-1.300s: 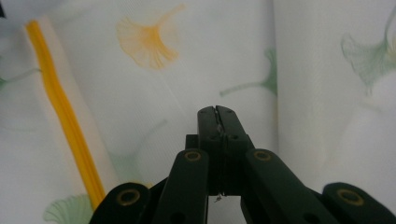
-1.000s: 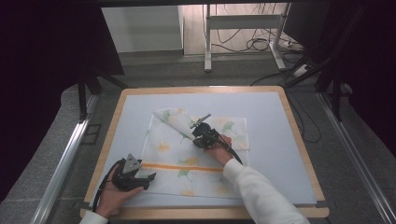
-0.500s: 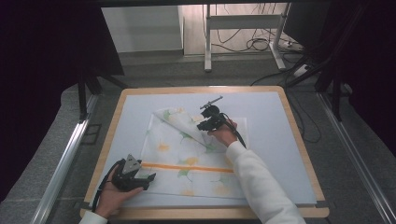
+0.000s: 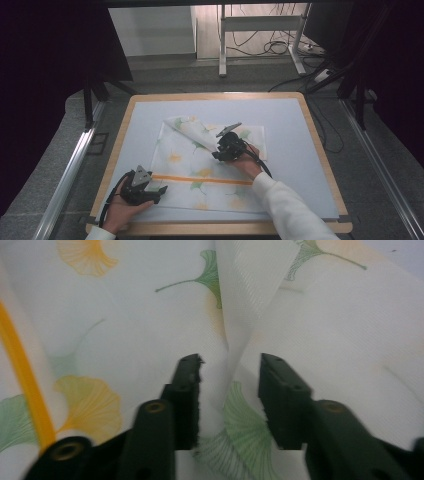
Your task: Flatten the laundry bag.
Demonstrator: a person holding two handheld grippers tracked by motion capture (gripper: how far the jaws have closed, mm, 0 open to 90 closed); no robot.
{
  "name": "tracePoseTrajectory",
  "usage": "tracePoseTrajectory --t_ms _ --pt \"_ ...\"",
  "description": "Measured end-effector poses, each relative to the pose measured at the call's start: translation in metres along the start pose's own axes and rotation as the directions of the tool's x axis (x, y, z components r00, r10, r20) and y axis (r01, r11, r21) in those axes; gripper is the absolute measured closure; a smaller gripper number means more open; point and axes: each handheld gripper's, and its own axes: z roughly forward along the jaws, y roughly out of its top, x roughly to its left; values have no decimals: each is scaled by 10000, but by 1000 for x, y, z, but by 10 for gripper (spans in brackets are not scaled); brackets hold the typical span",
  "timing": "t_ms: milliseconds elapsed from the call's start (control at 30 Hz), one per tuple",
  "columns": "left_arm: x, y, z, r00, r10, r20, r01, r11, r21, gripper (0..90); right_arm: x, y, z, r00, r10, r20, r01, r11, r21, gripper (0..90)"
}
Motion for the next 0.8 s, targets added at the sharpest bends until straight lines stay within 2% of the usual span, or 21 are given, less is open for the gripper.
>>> tracePoseTrajectory --t_ms 67,100,133,200,367,533,600,667,733,767,800 --pt "0 0 0 10000 -4 -3 4 10000 6 232 1 1 6 9995 -280 172 275 9992 291 865" --pt "1 0 0 10000 3 10 -3 10000 21 232 0 3 8 9992 -385 95 382 9987 347 888" --pt "1 0 1 10000 14 25 -14 10000 25 232 -3 5 7 9990 -440 16 439 9982 398 891" --pt "0 0 1 10000 38 49 -38 10000 36 232 -9 10 3 9984 -552 147 546 9977 398 893" --pt "0 0 1 10000 90 39 -90 9999 121 232 -42 39 -5 9906 -554 1251 506 9979 412 893" --pt "0 0 2 10000 72 28 -72 9999 116 232 -79 72 4 9792 -448 1981 358 9982 486 893" --pt "0 -1 2 9999 105 13 -105 9999 130 232 -94 84 12 9705 -503 2357 356 9972 659 892" --pt "1 -1 2 10000 80 0 -80 9999 136 231 -109 95 19 9626 -478 2666 326 9976 609 882" --pt "1 -1 2 10000 52 5 -52 9999 107 231 -119 103 25 9454 -495 3222 356 9982 487 751" --pt "2 -1 2 10000 56 16 -56 9999 108 232 -123 107 27 9326 -370 3591 257 9990 360 653" --pt "2 -1 1 10000 48 41 -48 9999 98 232 -125 111 28 9199 -206 3916 141 9997 193 608"
